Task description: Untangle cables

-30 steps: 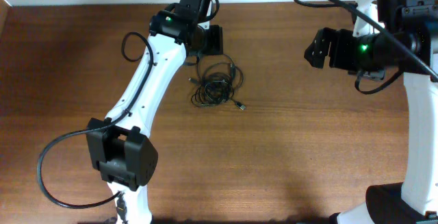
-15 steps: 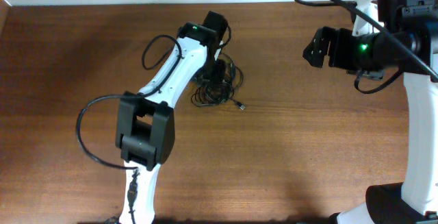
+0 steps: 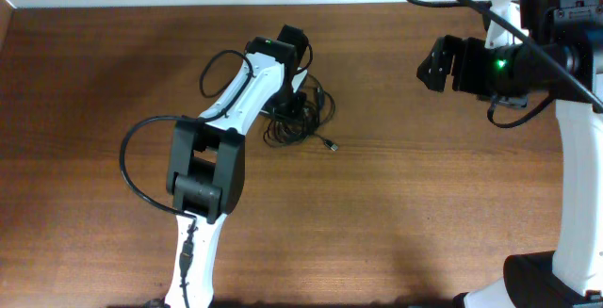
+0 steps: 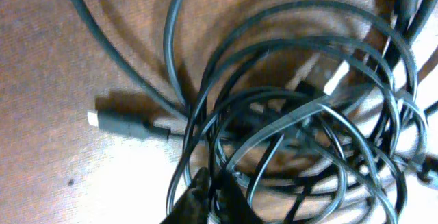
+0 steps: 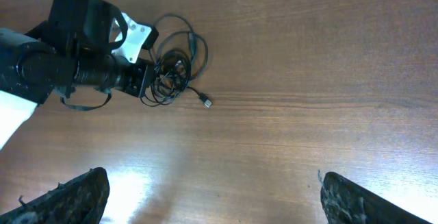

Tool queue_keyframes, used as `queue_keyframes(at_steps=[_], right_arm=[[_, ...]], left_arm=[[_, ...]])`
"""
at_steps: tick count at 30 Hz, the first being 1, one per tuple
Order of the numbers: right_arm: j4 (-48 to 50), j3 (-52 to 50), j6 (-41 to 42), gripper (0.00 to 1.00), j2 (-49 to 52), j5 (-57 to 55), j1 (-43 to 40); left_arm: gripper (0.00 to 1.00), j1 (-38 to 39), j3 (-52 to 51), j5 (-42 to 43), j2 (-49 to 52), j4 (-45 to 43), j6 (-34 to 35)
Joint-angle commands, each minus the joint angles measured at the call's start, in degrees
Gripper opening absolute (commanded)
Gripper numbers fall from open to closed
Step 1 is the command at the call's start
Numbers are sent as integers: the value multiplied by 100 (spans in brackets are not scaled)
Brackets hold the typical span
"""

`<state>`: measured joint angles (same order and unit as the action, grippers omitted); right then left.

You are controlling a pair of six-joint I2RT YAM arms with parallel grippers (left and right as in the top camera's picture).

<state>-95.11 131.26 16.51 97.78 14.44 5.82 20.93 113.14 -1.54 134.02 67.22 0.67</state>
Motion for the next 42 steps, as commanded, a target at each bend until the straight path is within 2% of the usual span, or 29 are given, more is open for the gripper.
queue_keyframes(at_steps=[1, 4, 9, 13, 20, 23, 26, 27, 29, 30, 32, 33, 34, 37, 40, 41, 42], right_arm=[[63, -24, 4, 98, 39, 33, 20], [85, -24, 2, 98, 48, 33, 20], [87, -24, 2, 98, 120, 28, 20], [85, -24, 2, 98, 245, 33, 20], [85, -24, 2, 98, 387, 33, 20], [101, -24, 2, 98, 389, 31, 20], [103, -24, 0, 98, 396, -11, 20], [103, -24, -2, 98, 398, -9, 20], [103, -24, 0, 98, 398, -9, 20], [101, -24, 0, 98, 398, -9, 20], [105, -24, 0, 98, 398, -9, 20], [105, -24, 2, 98, 398, -7, 20], [105, -24, 2, 98, 398, -7, 20], [105, -24, 2, 98, 398, -7, 20], [107, -24, 2, 98, 398, -7, 20], [105, -24, 2, 98, 398, -7, 20], [105, -24, 2, 98, 398, -4, 20]], left_arm=[[0, -33, 654, -15, 22, 411, -28], [0, -31, 1488, 31, 22, 931, -28], [0, -33, 2861, 715, 22, 1716, -26], [0, -37, 3814, 933, 22, 2009, -24], [0, -37, 4531, 1456, 22, 2116, 17], [0, -37, 4658, 1331, 22, 2055, 20], [0, -109, 4948, 2708, 22, 2096, 13], [0, -166, 5003, 2702, 22, 2063, 15], [0, -315, 5053, 1869, 22, 2146, 531], [0, -387, 5053, 2201, 22, 2249, 704], [0, -542, 5053, 3578, 22, 2297, 699], [0, -656, 5053, 3930, 22, 2247, 702], [0, -721, 5053, 3744, 22, 2223, 704], [0, -785, 5053, 2118, 22, 2450, 1062], [3, -828, 5053, 4017, 22, 2629, 997], [3, -852, 5053, 4426, 22, 2566, 999], [1, -852, 5053, 4354, 22, 2494, 999]])
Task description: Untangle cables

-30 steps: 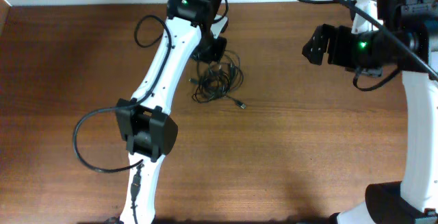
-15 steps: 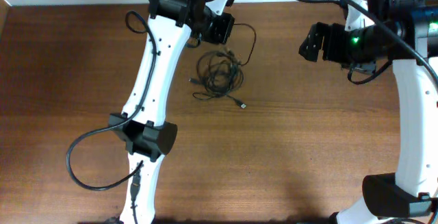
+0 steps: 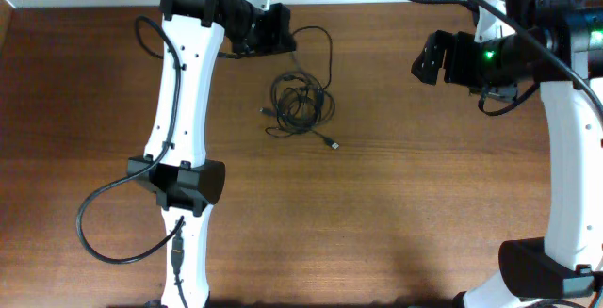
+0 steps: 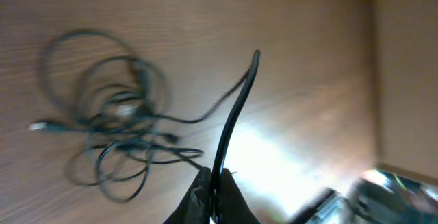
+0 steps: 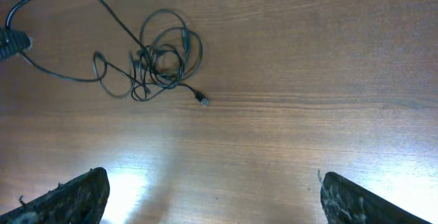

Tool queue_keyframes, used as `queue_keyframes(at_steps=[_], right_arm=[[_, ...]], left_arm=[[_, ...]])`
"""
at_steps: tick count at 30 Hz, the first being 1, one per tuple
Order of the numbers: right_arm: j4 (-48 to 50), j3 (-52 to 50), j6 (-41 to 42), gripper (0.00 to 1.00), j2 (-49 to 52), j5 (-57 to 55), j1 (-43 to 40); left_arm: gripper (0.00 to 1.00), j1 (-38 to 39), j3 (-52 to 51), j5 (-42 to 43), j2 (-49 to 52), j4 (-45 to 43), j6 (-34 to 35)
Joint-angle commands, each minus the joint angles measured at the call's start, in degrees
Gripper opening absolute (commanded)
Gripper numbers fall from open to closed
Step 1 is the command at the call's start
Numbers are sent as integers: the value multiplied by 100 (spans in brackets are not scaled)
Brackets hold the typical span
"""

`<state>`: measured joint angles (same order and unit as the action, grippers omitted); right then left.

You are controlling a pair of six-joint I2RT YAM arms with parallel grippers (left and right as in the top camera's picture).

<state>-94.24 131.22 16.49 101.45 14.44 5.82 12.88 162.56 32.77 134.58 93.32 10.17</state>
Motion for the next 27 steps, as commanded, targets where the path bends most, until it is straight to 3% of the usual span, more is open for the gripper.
queue_keyframes(at_steps=[1, 4, 5, 7, 11, 14, 21, 24, 27], right_arm=[[17, -20, 4, 98, 31, -4, 20], [13, -20, 4, 98, 31, 0, 20], [13, -20, 7, 98, 31, 0, 20], [13, -20, 4, 98, 31, 0, 20], [9, -20, 4, 98, 31, 13, 20], [15, -20, 4, 98, 31, 15, 20], [61, -20, 7, 98, 31, 37, 20], [61, -20, 7, 98, 52, 37, 28], [63, -20, 7, 98, 216, 35, 195]], left_arm=[[0, -20, 109, -44, -35, -170, 52], [0, 232, 98, -2730, -35, 35, 522], [0, 308, 105, -2400, -37, 118, 520], [0, 350, 109, -409, -48, 173, 142], [0, 251, 111, 632, -52, -7, 2], [0, 44, 111, 3209, -57, -560, 2], [0, -116, 111, 4975, -57, -894, 286], [0, -116, 111, 4983, -57, -1047, 284], [0, -116, 111, 4395, -57, -1034, 284]])
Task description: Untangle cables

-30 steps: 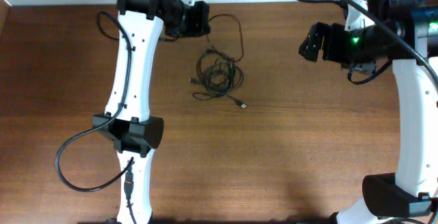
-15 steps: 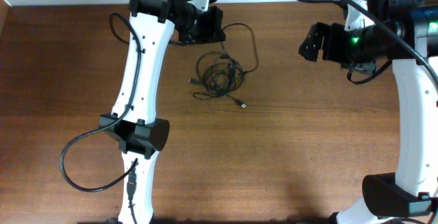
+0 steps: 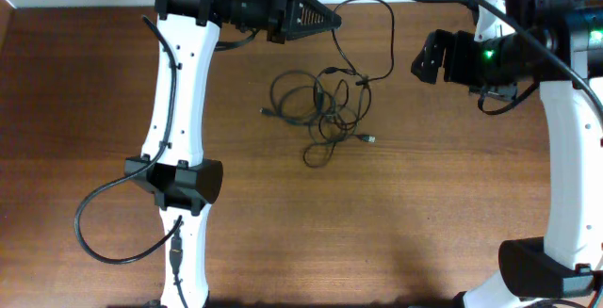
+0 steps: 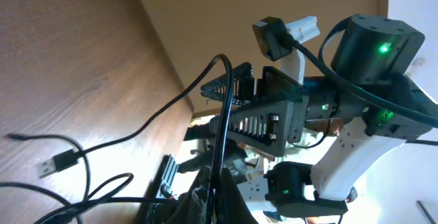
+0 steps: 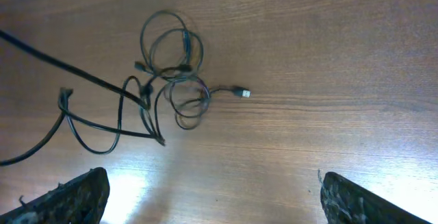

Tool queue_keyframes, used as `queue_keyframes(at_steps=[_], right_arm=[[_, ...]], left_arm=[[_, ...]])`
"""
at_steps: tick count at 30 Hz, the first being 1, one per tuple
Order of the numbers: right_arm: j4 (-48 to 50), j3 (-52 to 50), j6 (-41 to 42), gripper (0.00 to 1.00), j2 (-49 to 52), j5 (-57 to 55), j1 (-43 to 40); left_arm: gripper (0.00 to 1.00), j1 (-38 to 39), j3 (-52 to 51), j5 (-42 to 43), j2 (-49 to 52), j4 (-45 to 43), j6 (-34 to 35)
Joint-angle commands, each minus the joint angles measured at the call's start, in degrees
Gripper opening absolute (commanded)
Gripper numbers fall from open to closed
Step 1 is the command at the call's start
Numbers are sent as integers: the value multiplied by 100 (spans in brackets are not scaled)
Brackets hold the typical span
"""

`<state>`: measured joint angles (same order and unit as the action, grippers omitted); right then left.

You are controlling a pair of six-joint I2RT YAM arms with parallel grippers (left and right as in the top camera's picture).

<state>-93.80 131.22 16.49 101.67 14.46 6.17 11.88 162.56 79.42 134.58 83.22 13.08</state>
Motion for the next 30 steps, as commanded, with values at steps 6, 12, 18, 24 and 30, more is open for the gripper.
queue_keyframes(at_steps=[6, 12, 18, 24, 30], right_arm=[[151, -20, 7, 98, 962, 33, 706], [476, -20, 9, 98, 1604, 267, 1097], [1016, -20, 160, 98, 2057, 267, 1261], [1049, -20, 160, 98, 2411, 243, 1274], [577, -7, -63, 99, 2203, 15, 1075]], left_arm=[[0, 4, 111, -376, -57, -7, 319], [0, 2, 111, -203, -57, -35, 732], [0, -4, 111, 199, -57, -50, 815], [0, -85, 111, 205, -57, -181, 815], [0, -586, 109, -2726, -57, 109, 1432]])
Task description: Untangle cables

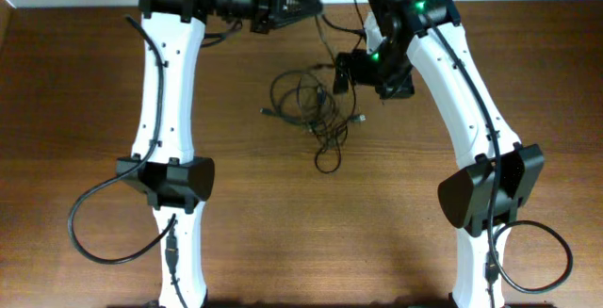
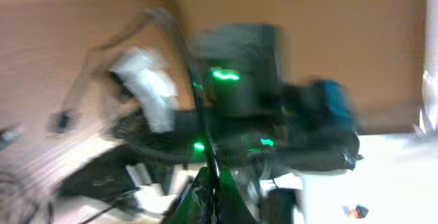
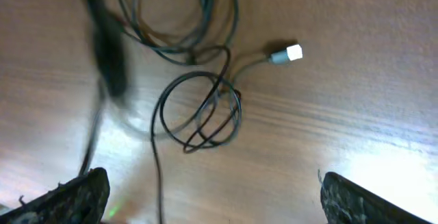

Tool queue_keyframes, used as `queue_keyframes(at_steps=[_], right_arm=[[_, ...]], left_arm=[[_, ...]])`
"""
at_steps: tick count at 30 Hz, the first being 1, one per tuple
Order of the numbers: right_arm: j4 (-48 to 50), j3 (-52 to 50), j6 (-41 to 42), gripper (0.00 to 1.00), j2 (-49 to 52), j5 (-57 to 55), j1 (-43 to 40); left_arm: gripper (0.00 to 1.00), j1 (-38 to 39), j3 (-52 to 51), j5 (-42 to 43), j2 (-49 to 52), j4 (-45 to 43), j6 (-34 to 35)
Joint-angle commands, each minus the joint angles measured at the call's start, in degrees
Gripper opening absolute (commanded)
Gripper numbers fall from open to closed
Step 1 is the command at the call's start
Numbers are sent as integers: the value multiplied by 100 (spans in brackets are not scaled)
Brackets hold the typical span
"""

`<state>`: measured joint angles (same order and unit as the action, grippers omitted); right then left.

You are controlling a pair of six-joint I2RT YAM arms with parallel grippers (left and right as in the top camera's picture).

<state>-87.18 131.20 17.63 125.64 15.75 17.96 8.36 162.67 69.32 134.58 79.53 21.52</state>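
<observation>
A tangle of thin black cables (image 1: 309, 110) lies on the brown table (image 1: 94, 157), with several loops showing close up in the right wrist view (image 3: 198, 107). One end carries a silver USB plug (image 3: 287, 53). My left gripper (image 1: 316, 5) is raised at the back of the table and shut on a black cable strand (image 2: 198, 114) that rises from its jaws (image 2: 209, 193); that view is blurred. My right gripper (image 1: 341, 74) hangs open just right of and above the tangle, its fingers spread wide (image 3: 215, 196) with nothing between them. A blurred lifted strand (image 3: 109, 53) crosses its view.
The right arm's links (image 1: 471, 120) run from the middle back of the table to its base at the front right. The left arm (image 1: 160, 110) stands along the left side. A pale wall edge borders the table at the back.
My right arm has moved from the far right to the middle, its open gripper now beside the tangle. The left gripper still holds the strand up at the back. The plug shifted slightly left.
At first my left gripper was down in the compact tangle, shut on a strand. Then it was raised at the back with the strand drawn out. Later the tangle lay looser and wider. Now my right gripper hangs open over it.
</observation>
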Motion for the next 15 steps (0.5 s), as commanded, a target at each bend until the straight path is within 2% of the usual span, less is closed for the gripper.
queue_keyframes(at_steps=[1, 4, 11, 13, 15], right_arm=[[-186, -2, -240, 98, -417, -118, -240], [-378, -2, -280, 98, -953, -94, -577], [-494, -4, -387, 98, -1187, -184, -625], [-544, -4, -348, 98, -1187, -1220, -638], [-796, -4, 387, 98, -1187, -2752, -671]], left_arm=[[0, -337, 98, -2041, -57, 678, 855], [0, -459, 98, -2155, -57, 704, 887], [0, -487, 96, -3762, -55, 789, 885], [0, -461, 83, -4527, -55, 1086, 883], [0, -461, 83, -5600, -55, 1576, 885]])
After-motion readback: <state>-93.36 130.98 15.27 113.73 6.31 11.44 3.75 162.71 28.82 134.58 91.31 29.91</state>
